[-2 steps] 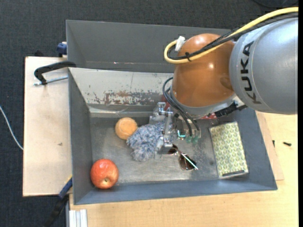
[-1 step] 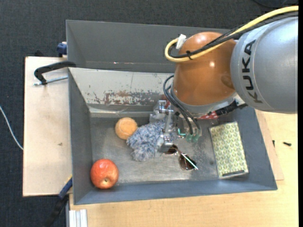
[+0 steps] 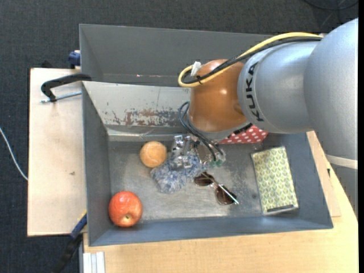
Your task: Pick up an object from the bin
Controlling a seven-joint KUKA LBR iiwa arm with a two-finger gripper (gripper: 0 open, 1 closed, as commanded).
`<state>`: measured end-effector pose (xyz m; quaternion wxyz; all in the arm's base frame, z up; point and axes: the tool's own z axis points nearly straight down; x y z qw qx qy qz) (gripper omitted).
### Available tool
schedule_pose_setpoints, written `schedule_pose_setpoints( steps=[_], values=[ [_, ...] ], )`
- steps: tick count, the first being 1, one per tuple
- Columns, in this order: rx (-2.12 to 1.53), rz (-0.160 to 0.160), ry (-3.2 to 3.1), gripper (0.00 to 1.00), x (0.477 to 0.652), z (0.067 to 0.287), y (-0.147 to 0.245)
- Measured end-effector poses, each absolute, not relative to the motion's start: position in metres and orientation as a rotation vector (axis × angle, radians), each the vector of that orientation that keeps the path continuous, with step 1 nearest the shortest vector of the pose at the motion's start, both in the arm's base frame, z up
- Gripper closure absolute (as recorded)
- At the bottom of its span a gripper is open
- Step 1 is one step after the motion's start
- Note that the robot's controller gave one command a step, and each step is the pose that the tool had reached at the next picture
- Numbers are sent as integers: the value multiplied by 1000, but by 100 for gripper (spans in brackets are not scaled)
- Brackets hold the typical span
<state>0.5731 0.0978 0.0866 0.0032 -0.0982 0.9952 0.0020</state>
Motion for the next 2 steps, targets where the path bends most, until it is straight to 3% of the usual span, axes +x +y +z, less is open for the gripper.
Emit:
schedule_pose_setpoints(
  steps=[2],
  values=[
    [-300, 7, 3130, 100, 581, 85, 99]
  ],
)
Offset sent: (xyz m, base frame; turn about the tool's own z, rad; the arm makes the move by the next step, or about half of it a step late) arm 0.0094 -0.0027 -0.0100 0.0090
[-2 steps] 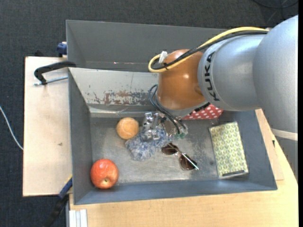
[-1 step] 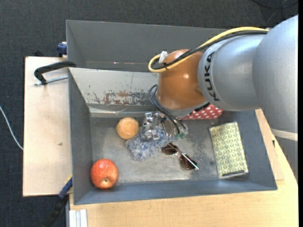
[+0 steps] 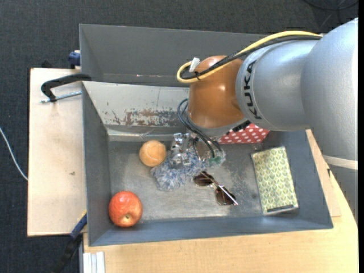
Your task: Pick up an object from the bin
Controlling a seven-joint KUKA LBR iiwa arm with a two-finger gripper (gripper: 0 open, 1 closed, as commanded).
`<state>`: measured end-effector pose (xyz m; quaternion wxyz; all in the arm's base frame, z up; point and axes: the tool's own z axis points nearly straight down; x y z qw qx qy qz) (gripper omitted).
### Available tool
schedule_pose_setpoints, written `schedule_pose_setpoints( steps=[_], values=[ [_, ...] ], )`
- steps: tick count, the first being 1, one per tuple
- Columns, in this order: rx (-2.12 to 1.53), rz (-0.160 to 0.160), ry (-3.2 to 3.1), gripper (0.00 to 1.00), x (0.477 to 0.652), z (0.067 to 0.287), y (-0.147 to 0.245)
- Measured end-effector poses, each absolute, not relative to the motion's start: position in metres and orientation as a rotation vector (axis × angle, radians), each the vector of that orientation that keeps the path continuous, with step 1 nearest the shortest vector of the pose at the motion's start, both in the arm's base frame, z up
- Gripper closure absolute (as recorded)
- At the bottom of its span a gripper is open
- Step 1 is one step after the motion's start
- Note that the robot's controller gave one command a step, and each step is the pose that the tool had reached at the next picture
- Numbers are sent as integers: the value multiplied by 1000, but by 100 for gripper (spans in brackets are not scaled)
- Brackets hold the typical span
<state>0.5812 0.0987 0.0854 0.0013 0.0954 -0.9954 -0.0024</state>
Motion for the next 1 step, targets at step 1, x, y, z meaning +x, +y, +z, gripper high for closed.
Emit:
schedule_pose_setpoints(
  steps=[1],
  values=[
    [335, -5, -3125, 100, 585, 83, 100]
  ],
)
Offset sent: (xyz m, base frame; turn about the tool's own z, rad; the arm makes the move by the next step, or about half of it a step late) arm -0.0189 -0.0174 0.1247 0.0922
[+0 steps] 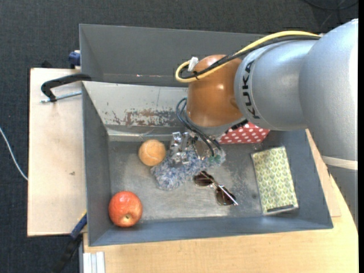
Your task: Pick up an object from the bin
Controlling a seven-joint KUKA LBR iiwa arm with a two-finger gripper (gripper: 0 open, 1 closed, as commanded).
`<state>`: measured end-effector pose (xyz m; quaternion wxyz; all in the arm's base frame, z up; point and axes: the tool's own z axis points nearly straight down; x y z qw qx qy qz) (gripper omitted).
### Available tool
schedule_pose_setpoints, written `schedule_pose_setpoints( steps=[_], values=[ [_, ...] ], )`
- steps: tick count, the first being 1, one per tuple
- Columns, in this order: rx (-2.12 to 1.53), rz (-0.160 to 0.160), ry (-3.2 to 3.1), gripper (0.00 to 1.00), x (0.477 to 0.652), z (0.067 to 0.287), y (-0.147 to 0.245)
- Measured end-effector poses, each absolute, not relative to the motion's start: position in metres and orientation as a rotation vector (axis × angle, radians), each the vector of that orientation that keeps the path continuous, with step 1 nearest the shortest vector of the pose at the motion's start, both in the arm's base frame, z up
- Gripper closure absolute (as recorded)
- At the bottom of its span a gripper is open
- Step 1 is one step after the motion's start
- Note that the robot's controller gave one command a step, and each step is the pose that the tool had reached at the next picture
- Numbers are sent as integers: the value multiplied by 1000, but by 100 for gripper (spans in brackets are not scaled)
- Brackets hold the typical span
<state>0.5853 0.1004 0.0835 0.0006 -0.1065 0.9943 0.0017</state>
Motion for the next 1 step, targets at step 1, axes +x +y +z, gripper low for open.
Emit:
schedule_pose_setpoints(
  steps=[1],
  values=[
    [-156, 3, 3132, 100, 564, 212, 82]
  ],
)
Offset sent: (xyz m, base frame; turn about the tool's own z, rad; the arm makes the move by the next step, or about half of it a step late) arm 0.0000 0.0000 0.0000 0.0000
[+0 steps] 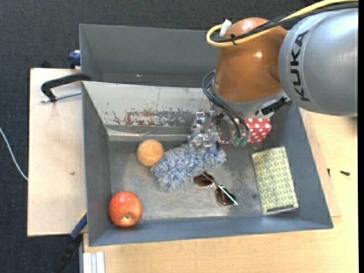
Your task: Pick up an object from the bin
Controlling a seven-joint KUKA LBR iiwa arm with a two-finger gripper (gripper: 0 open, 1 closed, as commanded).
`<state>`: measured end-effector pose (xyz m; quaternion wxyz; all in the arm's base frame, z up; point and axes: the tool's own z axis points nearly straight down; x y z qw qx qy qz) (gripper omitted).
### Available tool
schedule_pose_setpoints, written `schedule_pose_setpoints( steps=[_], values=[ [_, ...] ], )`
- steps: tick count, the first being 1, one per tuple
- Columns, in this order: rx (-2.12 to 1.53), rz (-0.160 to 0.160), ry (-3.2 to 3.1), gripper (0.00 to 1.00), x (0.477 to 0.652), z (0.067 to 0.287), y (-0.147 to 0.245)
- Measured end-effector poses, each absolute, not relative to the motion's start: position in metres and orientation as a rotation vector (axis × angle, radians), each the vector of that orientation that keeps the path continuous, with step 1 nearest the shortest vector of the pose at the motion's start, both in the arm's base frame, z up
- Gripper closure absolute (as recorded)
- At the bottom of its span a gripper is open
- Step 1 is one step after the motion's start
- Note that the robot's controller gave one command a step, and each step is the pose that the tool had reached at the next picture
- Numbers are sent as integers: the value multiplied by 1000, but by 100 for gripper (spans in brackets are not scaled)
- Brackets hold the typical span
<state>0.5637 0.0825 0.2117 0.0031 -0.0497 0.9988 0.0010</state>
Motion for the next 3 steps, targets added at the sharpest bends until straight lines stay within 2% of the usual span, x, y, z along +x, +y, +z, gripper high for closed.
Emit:
schedule_pose_setpoints(
  steps=[1, 2, 3],
  values=[
    [-155, 3, 3132, 100, 564, 211, 82],
    [-196, 3, 3135, 0, 564, 150, 86],
    [-196, 3, 3134, 0, 564, 151, 86]
  ],
)
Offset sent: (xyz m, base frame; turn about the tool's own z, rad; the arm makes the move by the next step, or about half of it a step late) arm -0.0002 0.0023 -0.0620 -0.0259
